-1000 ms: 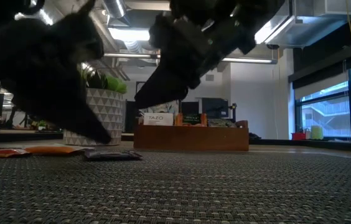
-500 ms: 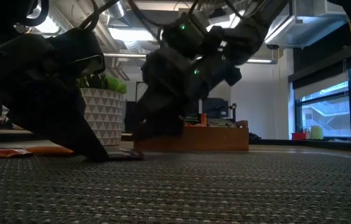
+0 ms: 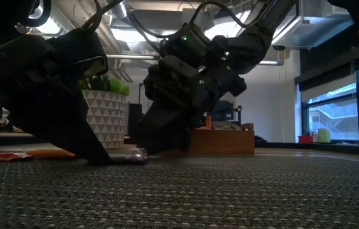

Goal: Pick & Place Tea
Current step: Put the blue tea bag into the right section of the wooden organizer

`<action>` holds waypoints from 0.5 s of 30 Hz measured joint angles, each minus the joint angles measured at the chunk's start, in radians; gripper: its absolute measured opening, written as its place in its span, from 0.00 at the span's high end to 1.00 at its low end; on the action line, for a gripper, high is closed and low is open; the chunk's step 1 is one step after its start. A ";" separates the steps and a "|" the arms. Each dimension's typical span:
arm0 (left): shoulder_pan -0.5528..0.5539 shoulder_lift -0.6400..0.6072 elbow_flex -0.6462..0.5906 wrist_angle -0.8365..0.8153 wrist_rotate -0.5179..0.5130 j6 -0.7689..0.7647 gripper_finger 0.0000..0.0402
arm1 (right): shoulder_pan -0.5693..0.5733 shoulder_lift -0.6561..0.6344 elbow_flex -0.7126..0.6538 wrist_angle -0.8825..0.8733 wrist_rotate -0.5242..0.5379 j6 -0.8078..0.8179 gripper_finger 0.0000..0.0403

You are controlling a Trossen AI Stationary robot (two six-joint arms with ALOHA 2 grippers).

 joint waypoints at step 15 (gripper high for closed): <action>-0.001 0.001 -0.001 -0.002 -0.010 0.000 0.99 | 0.003 0.002 0.000 0.032 -0.050 -0.004 0.65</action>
